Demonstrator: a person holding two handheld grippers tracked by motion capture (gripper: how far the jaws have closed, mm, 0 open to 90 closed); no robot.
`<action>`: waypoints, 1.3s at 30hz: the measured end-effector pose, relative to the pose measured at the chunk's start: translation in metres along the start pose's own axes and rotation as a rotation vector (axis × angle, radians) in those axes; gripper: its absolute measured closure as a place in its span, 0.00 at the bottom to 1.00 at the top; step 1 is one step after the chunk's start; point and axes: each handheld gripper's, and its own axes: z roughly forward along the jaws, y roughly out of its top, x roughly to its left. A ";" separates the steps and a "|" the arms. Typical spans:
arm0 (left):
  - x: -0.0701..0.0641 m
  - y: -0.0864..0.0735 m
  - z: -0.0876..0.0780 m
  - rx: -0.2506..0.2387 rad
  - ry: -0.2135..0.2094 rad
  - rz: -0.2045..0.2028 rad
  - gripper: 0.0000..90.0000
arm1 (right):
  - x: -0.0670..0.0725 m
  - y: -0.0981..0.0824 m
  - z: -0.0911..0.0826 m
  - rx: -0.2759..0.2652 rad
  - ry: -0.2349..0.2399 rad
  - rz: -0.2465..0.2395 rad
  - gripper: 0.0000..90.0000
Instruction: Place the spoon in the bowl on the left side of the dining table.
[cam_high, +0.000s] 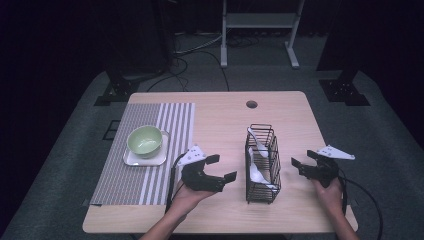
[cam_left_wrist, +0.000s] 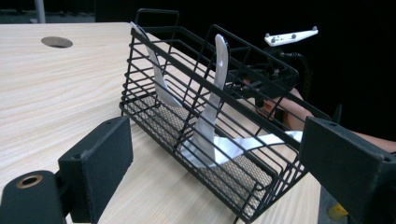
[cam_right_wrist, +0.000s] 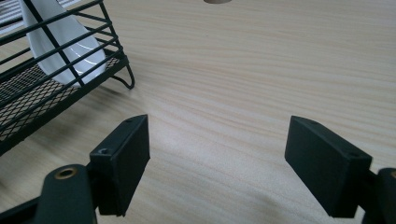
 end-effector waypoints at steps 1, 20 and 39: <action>-0.001 0.001 0.001 0.000 -0.002 -0.005 0.10 | 0.000 0.000 0.000 0.000 0.000 0.000 0.23; -0.007 0.011 0.019 0.002 -0.021 0.003 0.10 | 0.000 0.000 0.000 -0.005 0.001 0.001 0.23; -0.009 0.020 0.035 0.011 -0.011 0.003 0.10 | 0.000 0.000 0.000 -0.004 0.001 -0.001 0.23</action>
